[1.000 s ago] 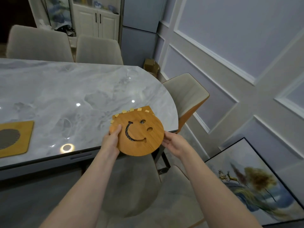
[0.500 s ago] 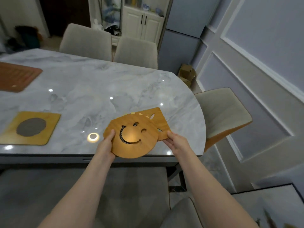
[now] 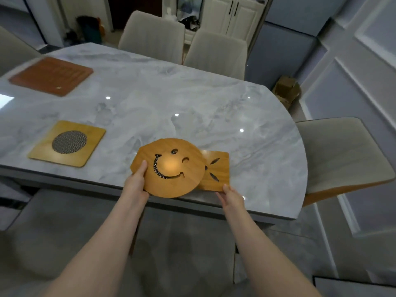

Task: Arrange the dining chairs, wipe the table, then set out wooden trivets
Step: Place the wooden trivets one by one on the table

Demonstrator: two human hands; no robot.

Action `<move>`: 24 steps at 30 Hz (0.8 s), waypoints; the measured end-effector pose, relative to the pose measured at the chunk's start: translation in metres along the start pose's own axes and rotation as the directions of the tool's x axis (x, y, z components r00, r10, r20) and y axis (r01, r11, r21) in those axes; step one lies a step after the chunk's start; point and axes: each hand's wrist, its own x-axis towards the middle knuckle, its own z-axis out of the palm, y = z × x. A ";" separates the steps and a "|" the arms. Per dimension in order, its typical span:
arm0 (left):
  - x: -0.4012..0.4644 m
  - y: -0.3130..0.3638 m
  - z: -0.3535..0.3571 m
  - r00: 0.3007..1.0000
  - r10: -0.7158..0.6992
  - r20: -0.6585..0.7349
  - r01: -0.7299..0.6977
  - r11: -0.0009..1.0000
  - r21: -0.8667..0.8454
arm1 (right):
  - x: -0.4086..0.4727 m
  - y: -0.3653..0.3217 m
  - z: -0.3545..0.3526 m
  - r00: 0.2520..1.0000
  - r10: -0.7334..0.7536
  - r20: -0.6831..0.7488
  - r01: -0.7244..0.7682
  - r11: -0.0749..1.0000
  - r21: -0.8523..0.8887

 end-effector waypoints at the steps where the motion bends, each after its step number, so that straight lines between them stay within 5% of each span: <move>1: 0.002 0.001 0.001 1.000 0.003 -0.001 -0.003 1.000 -0.005 | 0.002 0.003 -0.001 1.000 0.000 -0.014 0.000 1.000 0.004; 7: 0.008 0.006 0.008 1.000 0.022 0.006 -0.022 0.999 -0.029 | 0.011 0.006 -0.004 0.987 -0.034 -0.154 0.022 0.996 -0.081; 15: 0.016 0.009 0.014 0.999 0.038 0.030 -0.037 0.999 -0.037 | 0.018 0.002 -0.005 0.906 -0.366 -0.212 0.147 0.744 -0.652; 19: 0.020 0.007 0.014 0.999 0.038 0.031 -0.037 0.998 -0.042 | 0.022 0.013 -0.002 0.792 -0.595 0.138 0.397 0.329 -0.857; 24: 0.025 0.007 0.013 0.999 0.045 0.029 -0.043 0.998 -0.055 | 0.029 0.037 -0.002 0.752 -0.420 0.508 0.544 -0.040 -0.838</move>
